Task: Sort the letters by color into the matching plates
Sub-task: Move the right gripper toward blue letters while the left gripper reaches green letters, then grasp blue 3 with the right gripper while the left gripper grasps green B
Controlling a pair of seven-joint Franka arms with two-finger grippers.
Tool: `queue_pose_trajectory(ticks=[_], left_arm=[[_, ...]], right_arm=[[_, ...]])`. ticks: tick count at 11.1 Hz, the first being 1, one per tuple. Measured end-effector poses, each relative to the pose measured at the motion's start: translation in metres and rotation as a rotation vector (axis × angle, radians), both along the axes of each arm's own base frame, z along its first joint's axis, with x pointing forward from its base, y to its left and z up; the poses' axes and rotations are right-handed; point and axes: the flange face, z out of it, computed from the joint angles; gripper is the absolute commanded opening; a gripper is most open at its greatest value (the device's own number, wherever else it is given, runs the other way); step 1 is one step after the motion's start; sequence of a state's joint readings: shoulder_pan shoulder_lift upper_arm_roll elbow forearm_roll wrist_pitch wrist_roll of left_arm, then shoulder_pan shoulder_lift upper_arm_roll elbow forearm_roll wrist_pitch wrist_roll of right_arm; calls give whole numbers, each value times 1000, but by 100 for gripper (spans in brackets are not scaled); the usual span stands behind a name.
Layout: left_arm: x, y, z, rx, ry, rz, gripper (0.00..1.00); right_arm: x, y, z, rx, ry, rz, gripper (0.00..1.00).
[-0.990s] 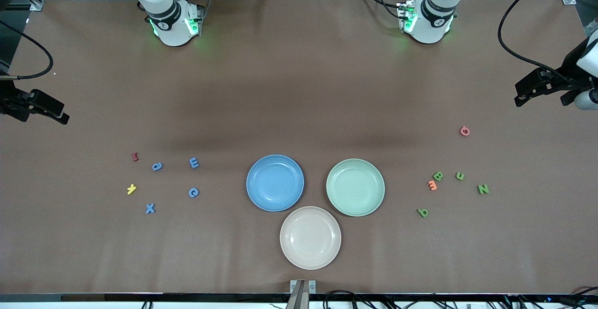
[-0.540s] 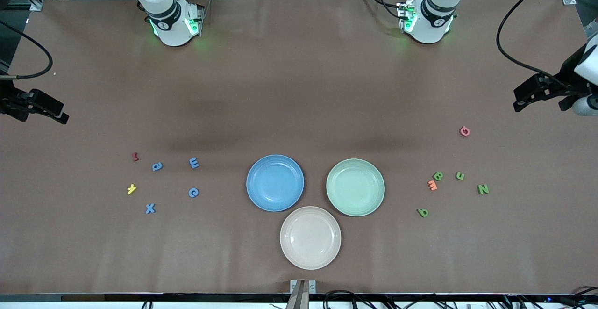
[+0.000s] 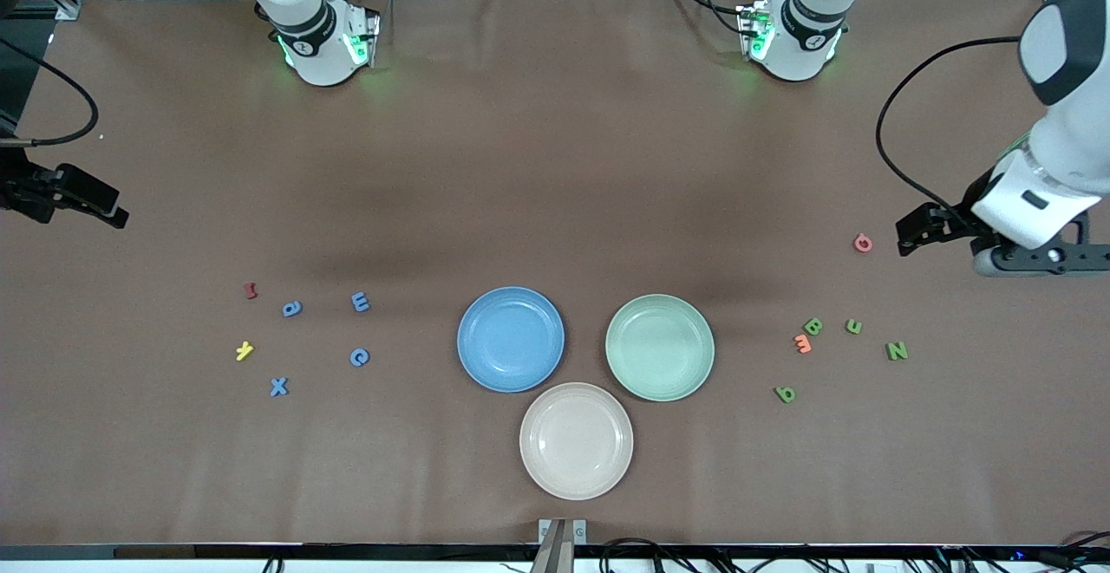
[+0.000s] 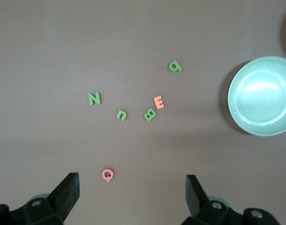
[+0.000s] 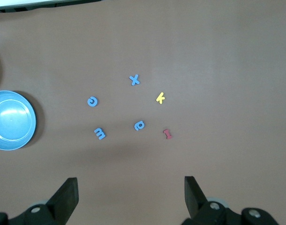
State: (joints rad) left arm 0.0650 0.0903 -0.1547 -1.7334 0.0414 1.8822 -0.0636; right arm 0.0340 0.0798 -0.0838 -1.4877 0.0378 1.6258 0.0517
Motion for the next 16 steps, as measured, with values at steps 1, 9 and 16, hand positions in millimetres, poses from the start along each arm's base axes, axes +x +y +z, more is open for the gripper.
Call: queue_pose_trajectory(ticks=[1,9,16], left_arm=[[0,-1,-16,2,15,-48,100],[-8,1,-136,19,-39,-443,100],[3,-3,-211,11,-29,-660,100]], right_arm=[[0,0,-3,0,9,0,100],[17,35,-114,22,52,-15,100],[0,101,-252,3,48,262,100]])
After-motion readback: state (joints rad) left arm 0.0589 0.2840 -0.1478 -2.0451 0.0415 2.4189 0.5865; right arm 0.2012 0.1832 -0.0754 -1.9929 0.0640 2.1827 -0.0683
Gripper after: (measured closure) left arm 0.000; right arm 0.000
